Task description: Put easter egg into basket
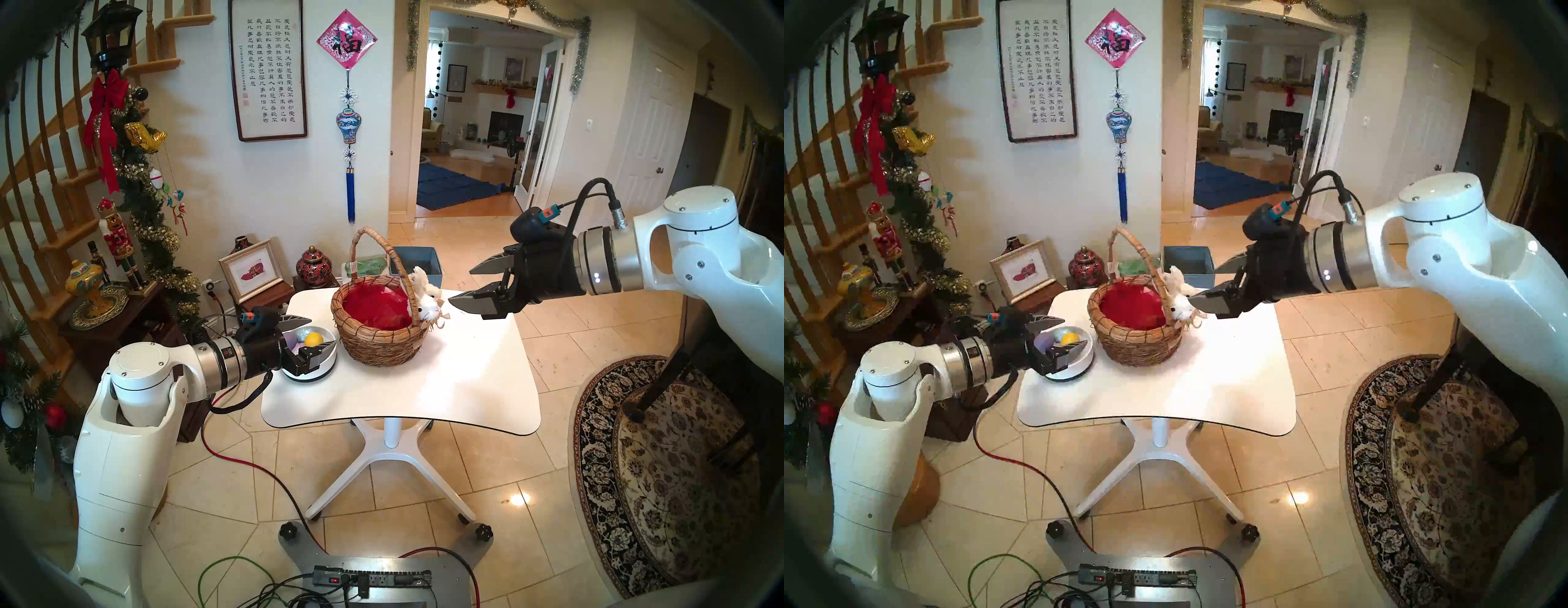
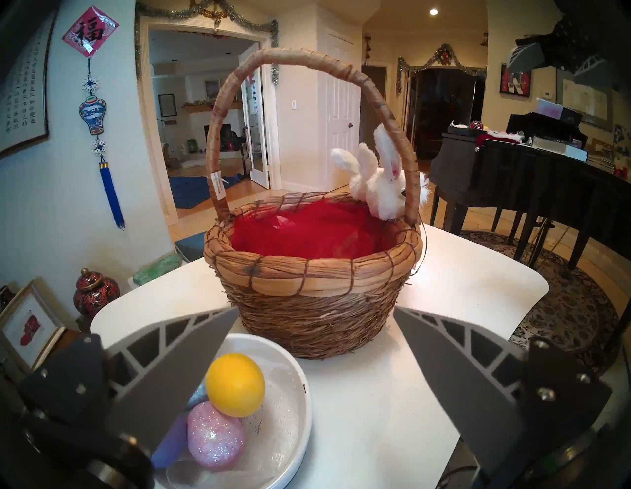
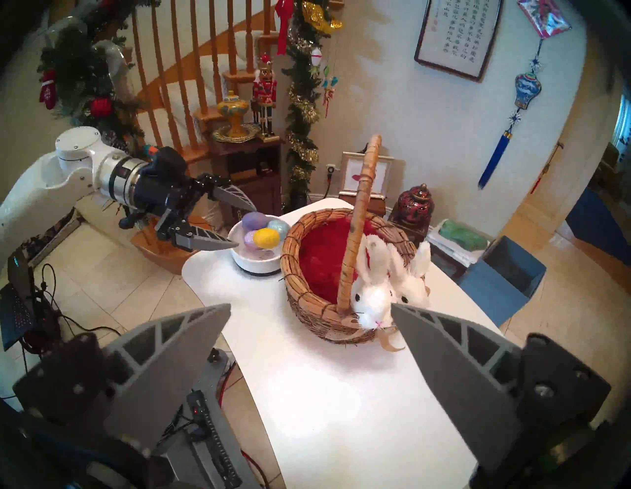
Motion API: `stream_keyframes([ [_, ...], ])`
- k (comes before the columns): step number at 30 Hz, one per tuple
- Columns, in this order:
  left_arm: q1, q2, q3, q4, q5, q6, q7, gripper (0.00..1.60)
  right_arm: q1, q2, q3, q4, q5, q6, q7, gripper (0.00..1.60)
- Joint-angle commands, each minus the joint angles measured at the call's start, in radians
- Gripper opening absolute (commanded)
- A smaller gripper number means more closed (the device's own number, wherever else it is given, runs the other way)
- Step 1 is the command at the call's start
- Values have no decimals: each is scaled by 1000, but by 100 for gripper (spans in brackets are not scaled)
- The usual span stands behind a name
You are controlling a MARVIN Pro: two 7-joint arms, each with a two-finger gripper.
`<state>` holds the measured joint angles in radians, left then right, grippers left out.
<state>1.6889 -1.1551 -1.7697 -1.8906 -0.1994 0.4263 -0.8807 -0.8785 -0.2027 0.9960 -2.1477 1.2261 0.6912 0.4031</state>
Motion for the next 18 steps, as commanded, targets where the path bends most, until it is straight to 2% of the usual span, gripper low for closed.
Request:
stream_keyframes([
  [1,-7,0,0,-6,-1,-1,1,160,-108,54,74,3,23,-81,-15,160],
  [18,-7,0,0,-6,-1,0,1,160,-274,83,216,-13,40,-144,-27,160],
])
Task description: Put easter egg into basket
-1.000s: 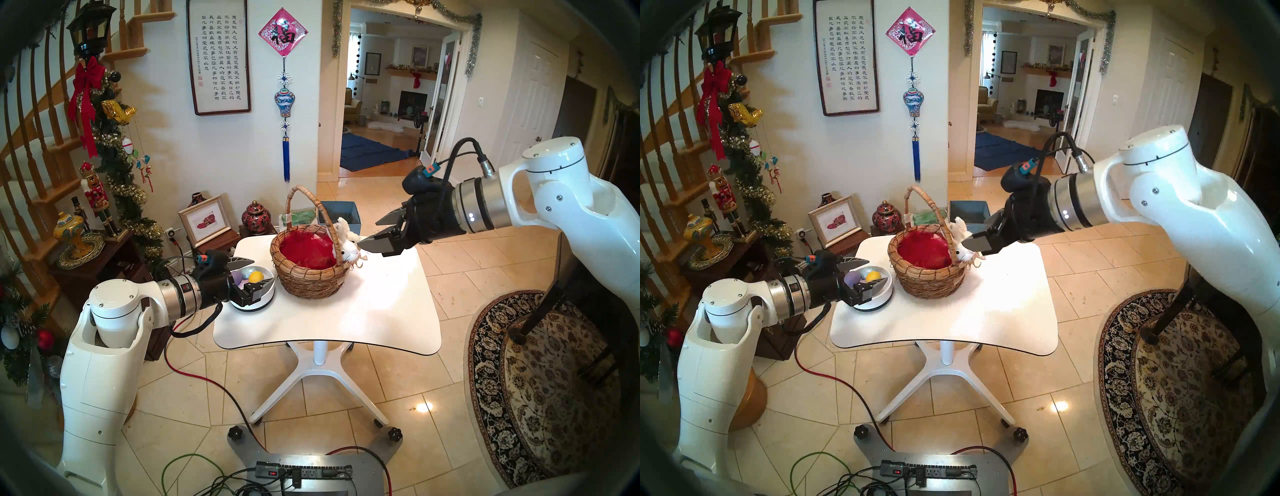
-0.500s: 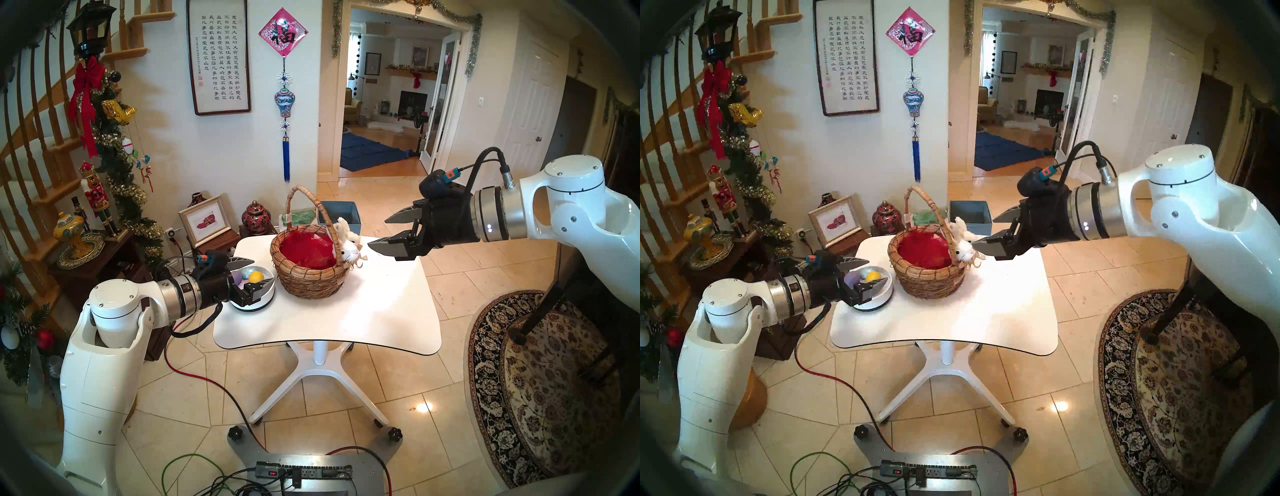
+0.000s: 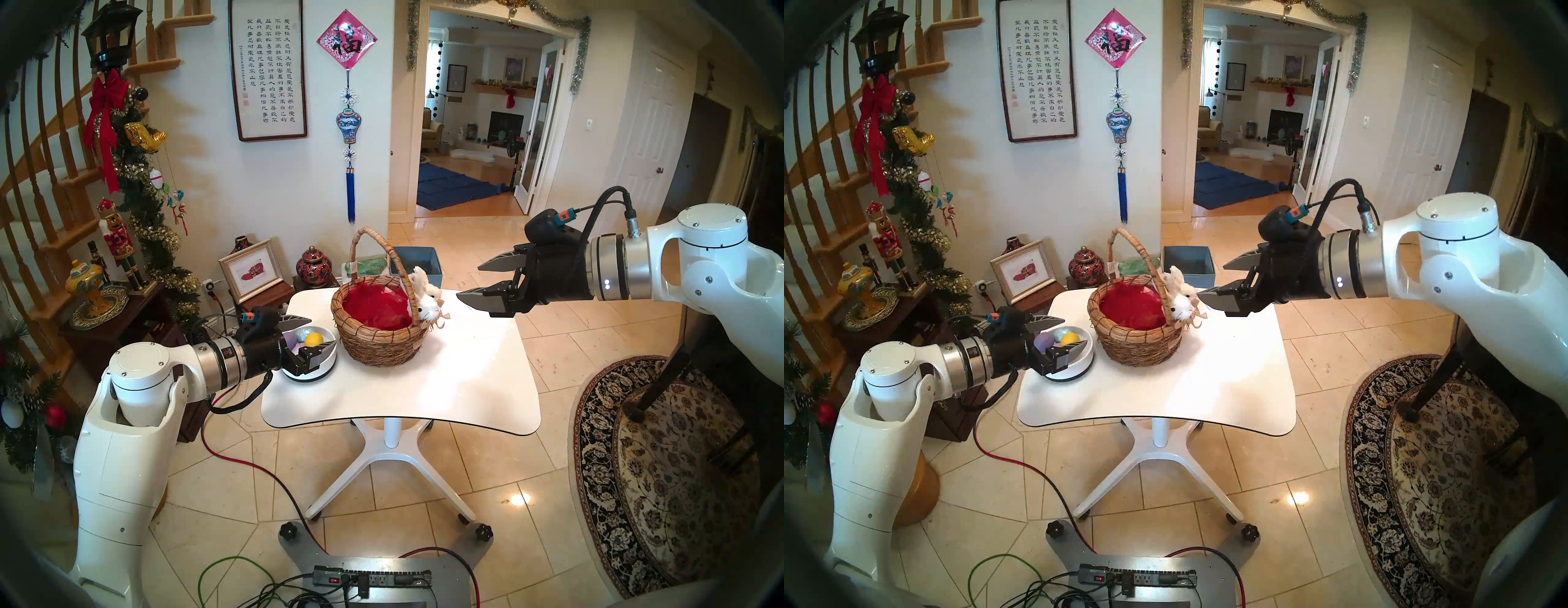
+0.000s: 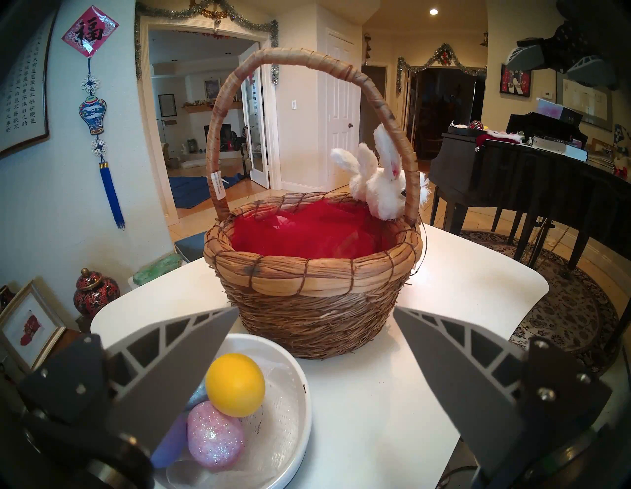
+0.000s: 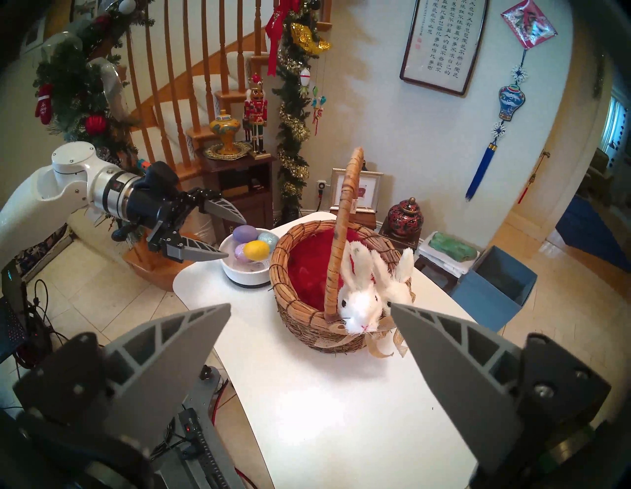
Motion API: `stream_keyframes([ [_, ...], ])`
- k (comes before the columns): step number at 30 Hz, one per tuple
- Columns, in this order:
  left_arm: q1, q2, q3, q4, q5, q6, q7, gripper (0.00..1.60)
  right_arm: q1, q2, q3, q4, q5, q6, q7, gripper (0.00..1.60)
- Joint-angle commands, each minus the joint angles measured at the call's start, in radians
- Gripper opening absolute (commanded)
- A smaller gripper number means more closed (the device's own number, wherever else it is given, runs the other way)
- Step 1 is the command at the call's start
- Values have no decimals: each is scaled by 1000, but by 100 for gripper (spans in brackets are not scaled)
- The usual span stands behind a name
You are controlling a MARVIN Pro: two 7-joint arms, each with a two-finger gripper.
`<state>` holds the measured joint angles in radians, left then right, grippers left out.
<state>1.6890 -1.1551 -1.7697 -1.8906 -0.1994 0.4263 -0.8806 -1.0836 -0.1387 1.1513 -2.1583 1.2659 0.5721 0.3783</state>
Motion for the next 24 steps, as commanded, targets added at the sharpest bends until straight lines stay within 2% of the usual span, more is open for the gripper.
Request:
stream_keyframes([
  [1,-7,0,0,-6,-1,0,1,160,-76,20,68,-3,0,-26,-2,160],
  [14,-7,-1,0,-6,-1,0,1,160,-157,29,144,-10,4,-41,-5,160],
  [24,-1,16,7,-73,-9,16,-24,160,-178,32,163,-12,6,-45,-7,160],
])
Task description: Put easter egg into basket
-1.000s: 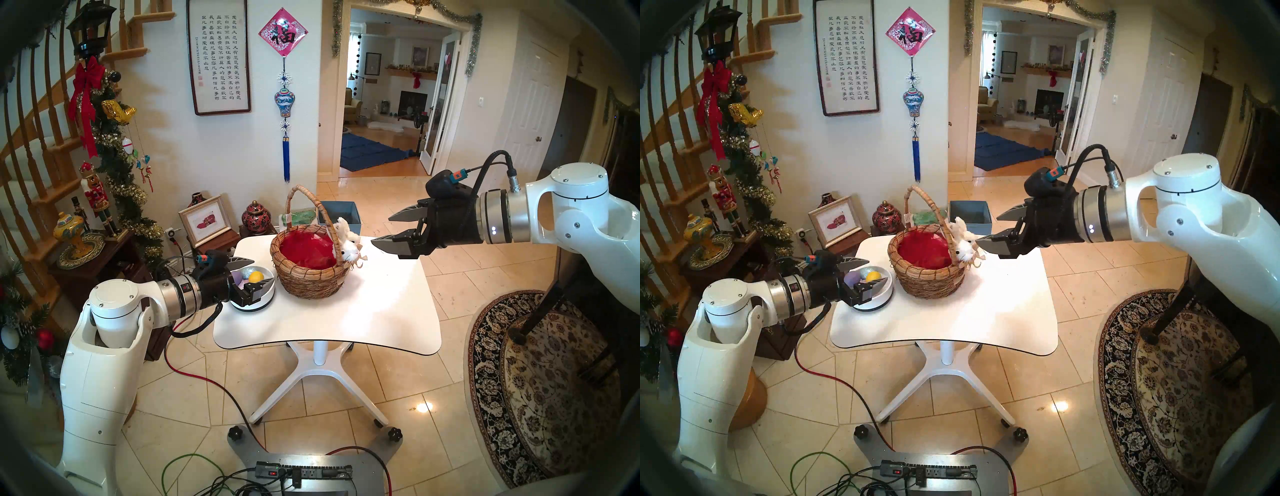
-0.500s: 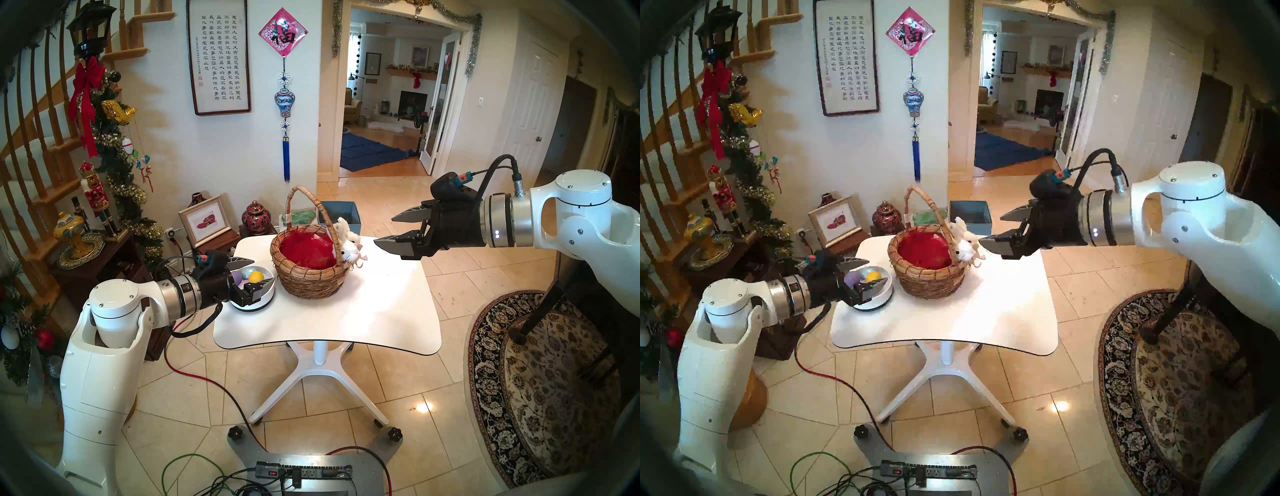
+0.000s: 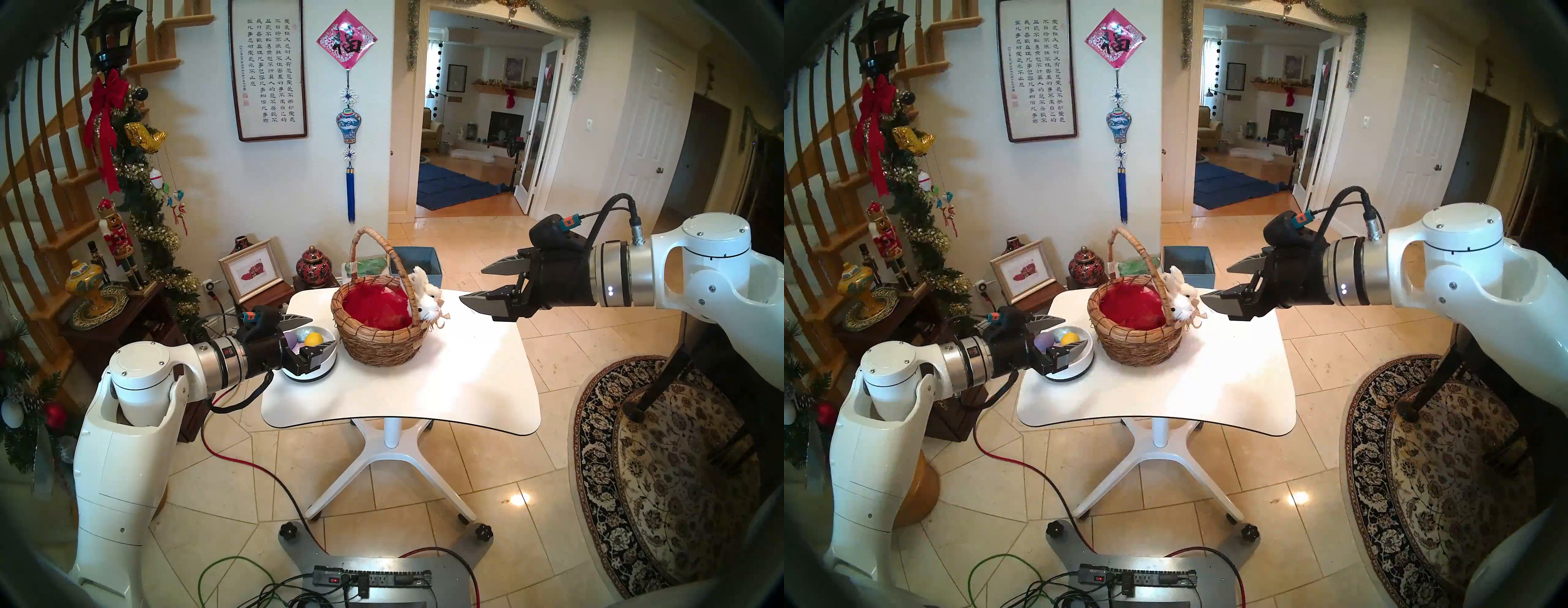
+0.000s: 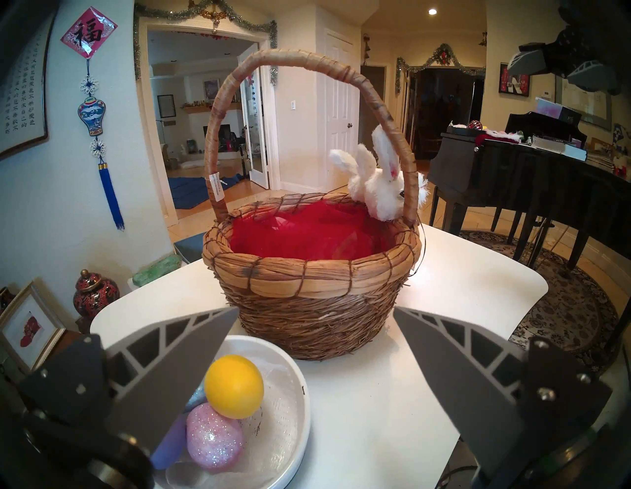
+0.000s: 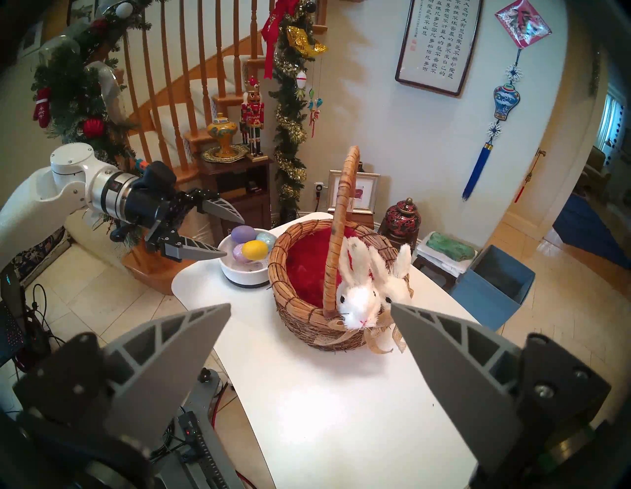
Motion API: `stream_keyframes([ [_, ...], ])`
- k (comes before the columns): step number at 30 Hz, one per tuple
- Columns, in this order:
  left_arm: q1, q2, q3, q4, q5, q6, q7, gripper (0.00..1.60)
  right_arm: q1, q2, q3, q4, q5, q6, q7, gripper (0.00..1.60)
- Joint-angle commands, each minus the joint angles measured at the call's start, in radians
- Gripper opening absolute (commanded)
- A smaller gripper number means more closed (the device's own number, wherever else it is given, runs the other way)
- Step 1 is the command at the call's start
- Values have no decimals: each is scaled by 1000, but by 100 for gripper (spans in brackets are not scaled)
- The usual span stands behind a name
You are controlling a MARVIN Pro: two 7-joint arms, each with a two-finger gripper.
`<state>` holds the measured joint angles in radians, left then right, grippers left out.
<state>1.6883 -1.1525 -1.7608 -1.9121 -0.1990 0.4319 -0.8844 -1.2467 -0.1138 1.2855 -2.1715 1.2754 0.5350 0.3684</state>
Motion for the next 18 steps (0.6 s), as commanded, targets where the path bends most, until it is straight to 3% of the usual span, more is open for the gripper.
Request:
stream_keyframes([
  [1,0,14,-6,-57,-17,21,-28,160,-18,7,31,1,-3,-9,3,160],
  [8,-11,42,-23,-65,-35,60,-63,160,-36,8,48,0,-3,-11,2,160],
  [12,-54,80,-33,-27,-53,115,-108,160,-45,9,56,-1,-3,-12,2,160],
  [18,-97,119,-23,24,-52,114,-151,160,-51,10,63,-1,-2,-13,1,160],
])
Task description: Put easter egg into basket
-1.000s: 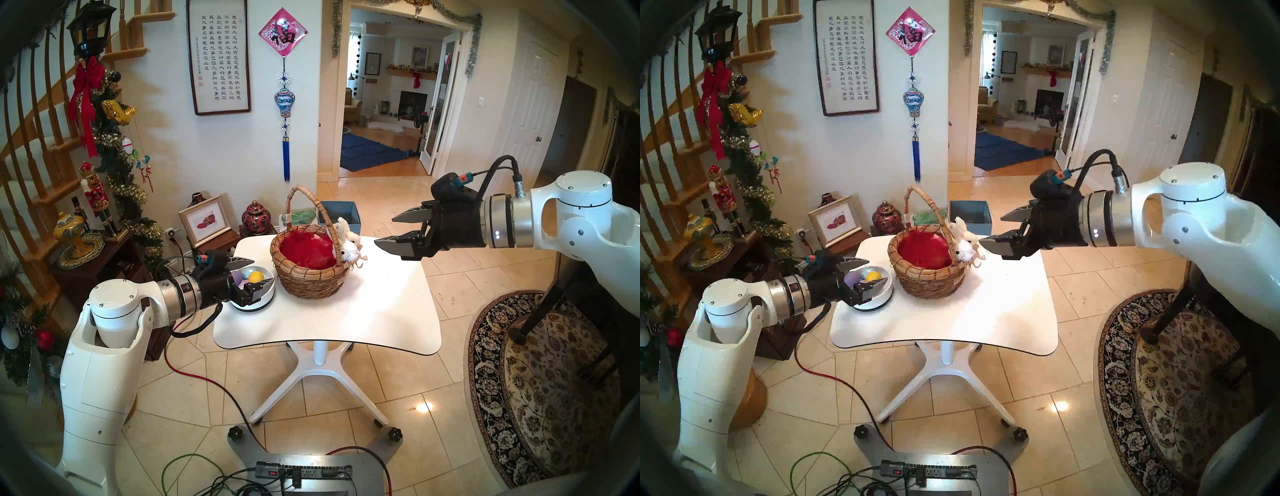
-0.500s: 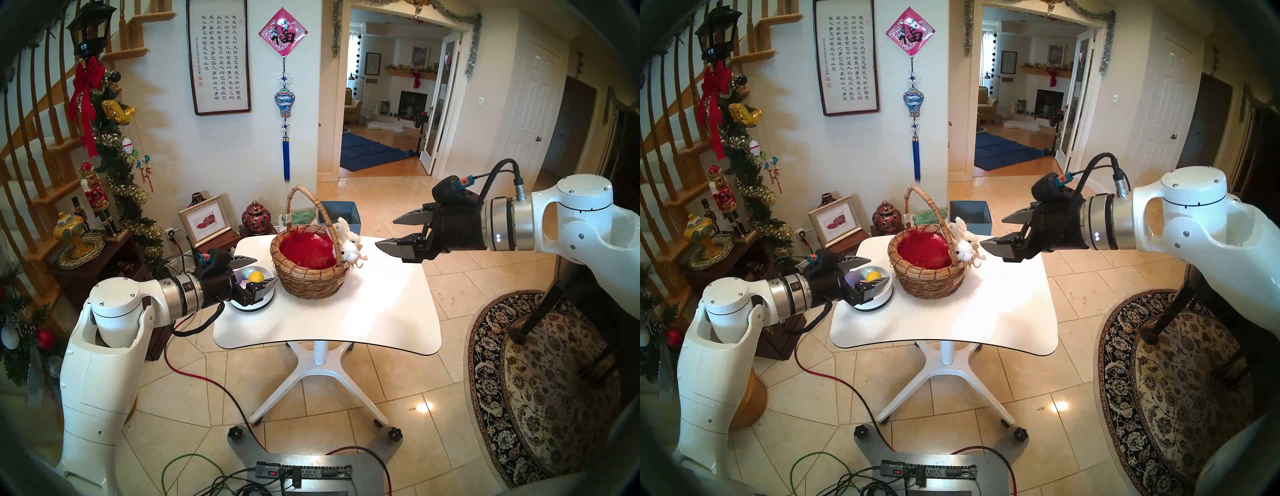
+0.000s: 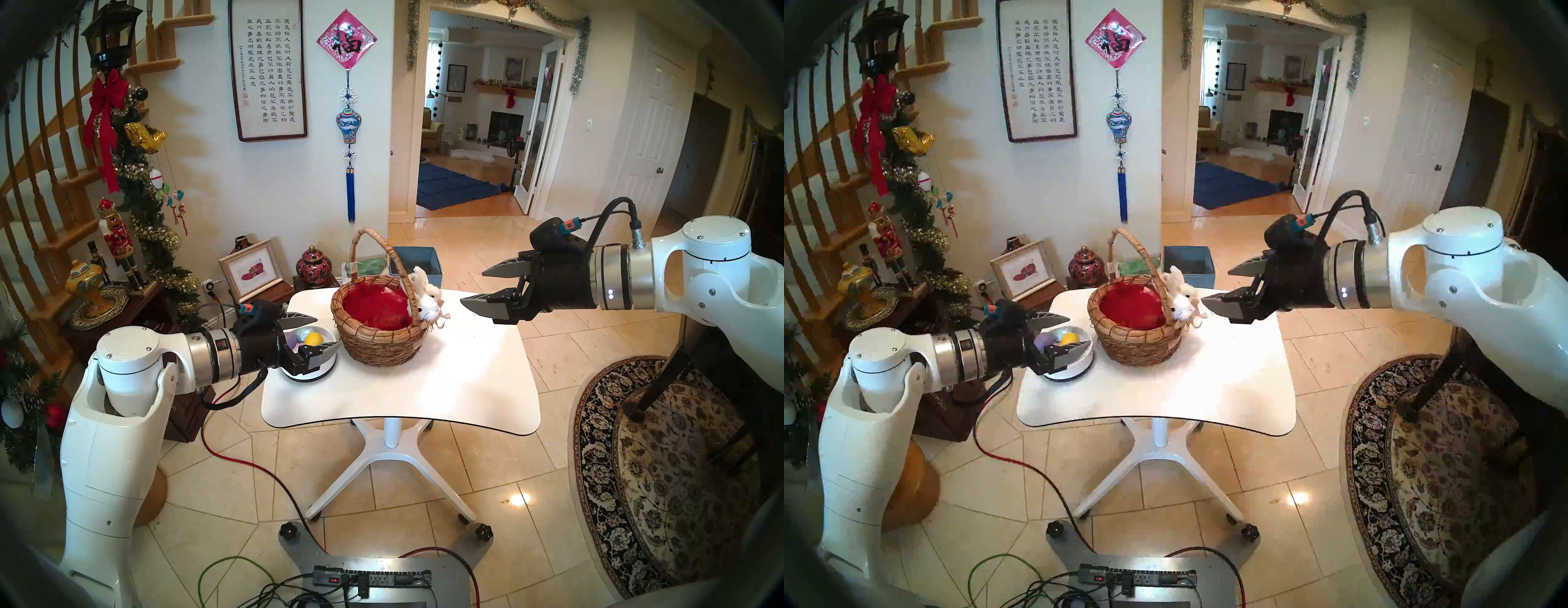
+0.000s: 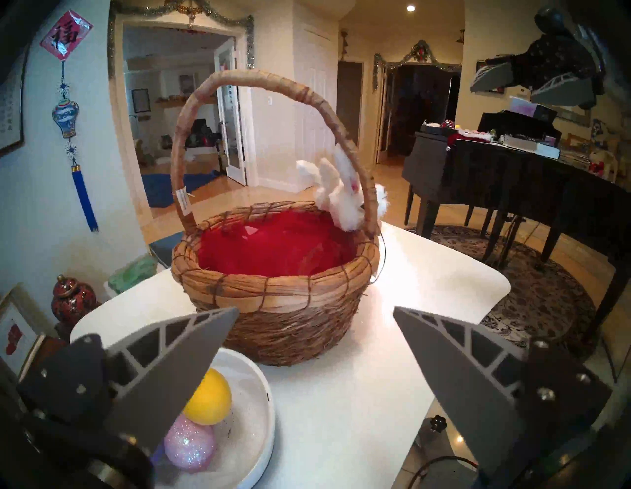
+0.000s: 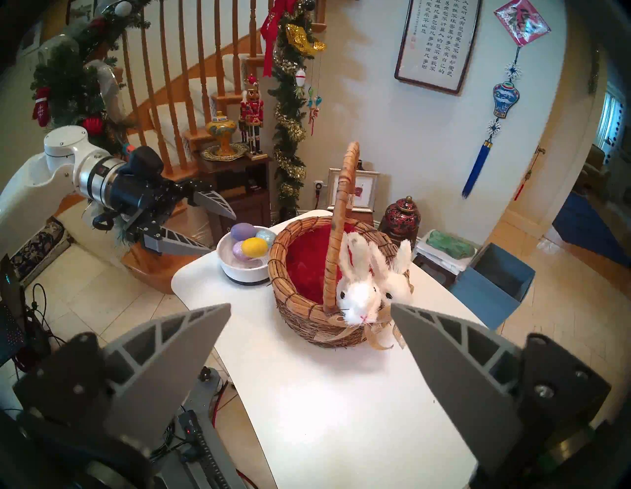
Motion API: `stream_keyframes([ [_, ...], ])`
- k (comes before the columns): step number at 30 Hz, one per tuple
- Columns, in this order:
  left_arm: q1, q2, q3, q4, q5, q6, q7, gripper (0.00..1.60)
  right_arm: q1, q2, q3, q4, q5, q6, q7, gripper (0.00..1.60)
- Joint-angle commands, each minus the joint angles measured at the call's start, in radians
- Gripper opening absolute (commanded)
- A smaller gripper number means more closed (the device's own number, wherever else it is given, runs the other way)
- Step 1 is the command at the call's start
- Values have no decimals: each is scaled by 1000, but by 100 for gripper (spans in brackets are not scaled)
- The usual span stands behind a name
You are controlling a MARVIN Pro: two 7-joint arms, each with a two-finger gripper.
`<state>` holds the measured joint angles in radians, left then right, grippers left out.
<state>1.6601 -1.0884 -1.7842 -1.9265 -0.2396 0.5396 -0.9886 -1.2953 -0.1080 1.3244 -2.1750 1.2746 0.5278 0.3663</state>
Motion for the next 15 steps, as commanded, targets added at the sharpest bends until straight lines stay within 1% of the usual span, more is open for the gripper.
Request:
stream_keyframes([
  [1,-77,63,5,48,-7,2,-53,160,-4,4,25,2,-1,-6,3,160],
  [5,-103,84,23,80,15,-32,-66,160,-10,4,30,2,-1,-7,3,160],
  [9,-135,90,43,109,28,-43,-60,160,-15,5,36,1,-1,-8,3,160],
  [10,-153,98,56,115,40,-25,-57,160,-18,5,38,1,-1,-8,3,160],
  [11,-160,103,66,115,55,-22,-49,160,-19,5,39,1,-1,-8,3,160],
  [12,-160,103,66,115,55,-22,-49,160,-19,5,39,1,-1,-8,3,160],
  [15,-188,111,92,132,75,0,-47,160,-23,5,43,1,-1,-9,3,160],
])
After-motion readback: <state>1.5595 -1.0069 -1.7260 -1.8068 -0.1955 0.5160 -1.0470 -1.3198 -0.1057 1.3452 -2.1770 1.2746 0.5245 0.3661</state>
